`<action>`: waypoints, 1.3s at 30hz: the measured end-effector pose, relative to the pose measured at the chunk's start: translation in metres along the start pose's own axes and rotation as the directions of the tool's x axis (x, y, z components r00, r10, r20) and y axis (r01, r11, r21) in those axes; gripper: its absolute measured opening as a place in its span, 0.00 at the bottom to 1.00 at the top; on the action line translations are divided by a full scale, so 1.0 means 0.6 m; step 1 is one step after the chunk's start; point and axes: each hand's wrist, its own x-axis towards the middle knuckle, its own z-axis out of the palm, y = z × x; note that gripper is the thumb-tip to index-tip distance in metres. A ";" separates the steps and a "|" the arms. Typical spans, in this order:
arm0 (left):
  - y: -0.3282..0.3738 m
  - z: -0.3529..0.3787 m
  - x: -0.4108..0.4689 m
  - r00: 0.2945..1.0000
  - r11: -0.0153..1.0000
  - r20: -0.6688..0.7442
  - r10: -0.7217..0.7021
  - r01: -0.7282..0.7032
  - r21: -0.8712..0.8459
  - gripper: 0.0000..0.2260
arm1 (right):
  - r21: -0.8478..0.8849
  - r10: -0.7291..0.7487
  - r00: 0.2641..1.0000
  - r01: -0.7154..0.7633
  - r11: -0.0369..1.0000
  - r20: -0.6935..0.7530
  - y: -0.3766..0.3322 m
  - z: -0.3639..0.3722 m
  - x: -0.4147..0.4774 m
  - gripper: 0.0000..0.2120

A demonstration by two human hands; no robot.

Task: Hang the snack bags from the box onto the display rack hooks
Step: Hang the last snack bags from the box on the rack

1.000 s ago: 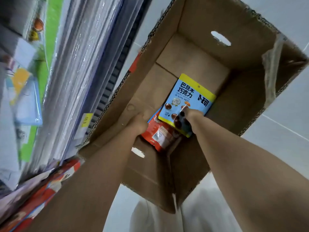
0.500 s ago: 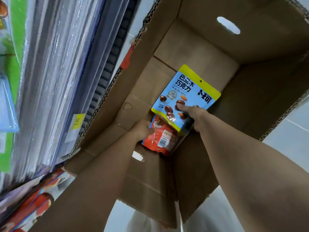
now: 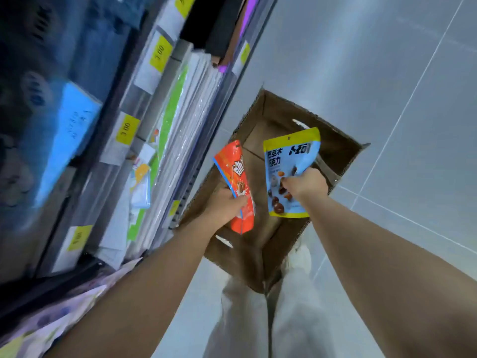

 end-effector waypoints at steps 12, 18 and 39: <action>0.282 -0.160 -0.540 0.813 0.855 -0.275 0.514 -0.513 0.081 0.14 | 0.226 -0.570 0.800 0.530 0.818 0.186 -0.217 -0.292 -0.543 0.08; 0.266 -0.185 -0.825 0.625 0.792 -0.504 0.596 -0.559 0.245 0.17 | -0.042 -0.819 0.541 0.838 0.544 0.191 -0.217 -0.357 -0.822 0.18; -0.111 -0.284 -1.260 0.416 0.915 -0.865 0.280 -0.389 0.109 0.21 | -0.114 -0.814 0.119 0.991 0.065 0.569 -0.068 -0.233 -1.256 0.24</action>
